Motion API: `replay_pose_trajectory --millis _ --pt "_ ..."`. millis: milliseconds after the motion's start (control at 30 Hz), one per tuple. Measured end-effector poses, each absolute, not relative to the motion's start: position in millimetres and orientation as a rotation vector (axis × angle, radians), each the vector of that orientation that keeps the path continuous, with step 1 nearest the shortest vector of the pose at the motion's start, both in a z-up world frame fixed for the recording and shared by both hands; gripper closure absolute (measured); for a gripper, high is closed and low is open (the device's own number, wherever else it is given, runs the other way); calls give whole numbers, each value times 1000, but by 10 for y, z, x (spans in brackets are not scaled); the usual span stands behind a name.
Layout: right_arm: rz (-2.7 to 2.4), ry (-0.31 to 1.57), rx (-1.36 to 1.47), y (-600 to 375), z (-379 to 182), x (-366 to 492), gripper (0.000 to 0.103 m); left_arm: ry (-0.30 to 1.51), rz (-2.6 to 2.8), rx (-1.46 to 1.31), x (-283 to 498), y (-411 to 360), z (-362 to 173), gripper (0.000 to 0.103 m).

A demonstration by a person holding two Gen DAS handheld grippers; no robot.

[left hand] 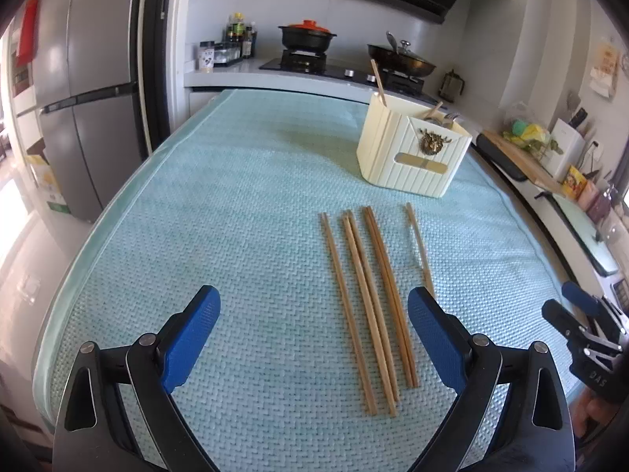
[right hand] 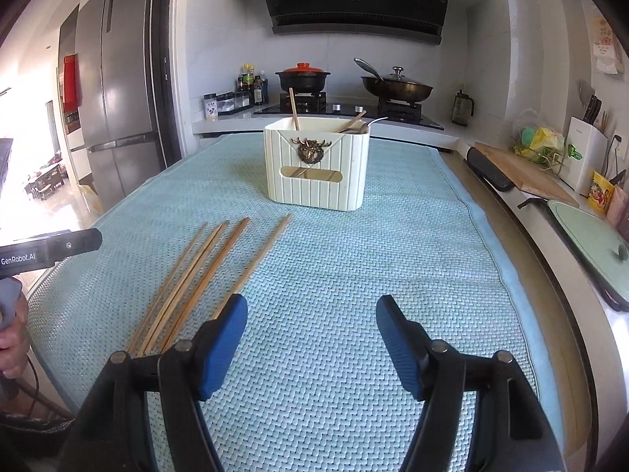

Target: Organize utensils

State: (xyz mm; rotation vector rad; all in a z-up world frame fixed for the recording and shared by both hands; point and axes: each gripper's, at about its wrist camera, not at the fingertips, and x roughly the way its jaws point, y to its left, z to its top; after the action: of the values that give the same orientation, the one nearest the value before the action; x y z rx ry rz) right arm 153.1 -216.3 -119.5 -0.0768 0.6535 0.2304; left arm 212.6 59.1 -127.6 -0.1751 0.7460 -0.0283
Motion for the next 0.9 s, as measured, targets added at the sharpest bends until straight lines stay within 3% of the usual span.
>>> replay_pose_trajectory --millis 900 --pt "247 735 -62 -2124 -1373 1701 34 812 -33 -170 2568 582 -1554 6"
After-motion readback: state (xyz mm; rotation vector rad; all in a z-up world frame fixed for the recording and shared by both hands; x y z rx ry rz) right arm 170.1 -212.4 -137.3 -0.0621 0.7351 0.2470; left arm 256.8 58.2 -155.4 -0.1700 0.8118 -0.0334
